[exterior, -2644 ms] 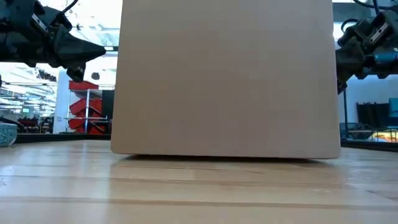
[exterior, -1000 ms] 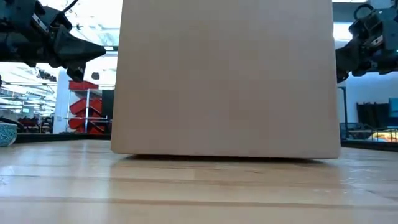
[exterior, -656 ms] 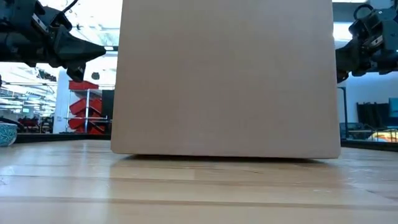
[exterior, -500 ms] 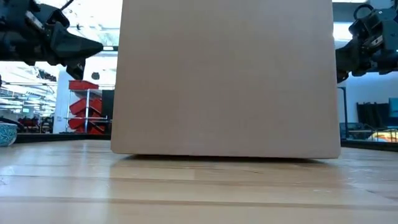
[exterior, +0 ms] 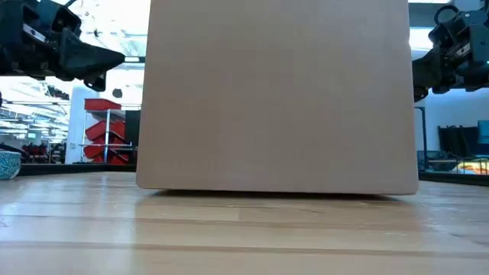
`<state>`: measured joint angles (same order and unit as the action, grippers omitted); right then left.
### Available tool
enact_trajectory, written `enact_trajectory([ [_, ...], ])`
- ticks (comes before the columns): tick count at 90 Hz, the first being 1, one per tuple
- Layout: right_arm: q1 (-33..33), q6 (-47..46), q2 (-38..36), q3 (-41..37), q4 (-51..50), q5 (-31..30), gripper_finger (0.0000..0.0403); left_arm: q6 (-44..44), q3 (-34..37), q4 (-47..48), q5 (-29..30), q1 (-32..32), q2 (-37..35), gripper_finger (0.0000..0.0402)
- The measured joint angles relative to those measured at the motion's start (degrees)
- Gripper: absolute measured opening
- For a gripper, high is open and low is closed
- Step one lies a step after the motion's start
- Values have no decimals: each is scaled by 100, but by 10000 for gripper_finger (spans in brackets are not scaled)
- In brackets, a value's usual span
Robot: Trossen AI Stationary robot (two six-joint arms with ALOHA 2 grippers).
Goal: Wrap mug
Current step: Return to Home Position
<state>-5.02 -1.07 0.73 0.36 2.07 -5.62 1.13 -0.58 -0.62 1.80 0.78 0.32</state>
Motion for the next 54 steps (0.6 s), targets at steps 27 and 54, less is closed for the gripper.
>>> enact_trajectory([
  [27,0,0,1,0,0,0,0,238,0,-7,2,0,2,0],
  [54,0,1,0,-1,2,2,0,236,0,-15,4,0,2,0],
])
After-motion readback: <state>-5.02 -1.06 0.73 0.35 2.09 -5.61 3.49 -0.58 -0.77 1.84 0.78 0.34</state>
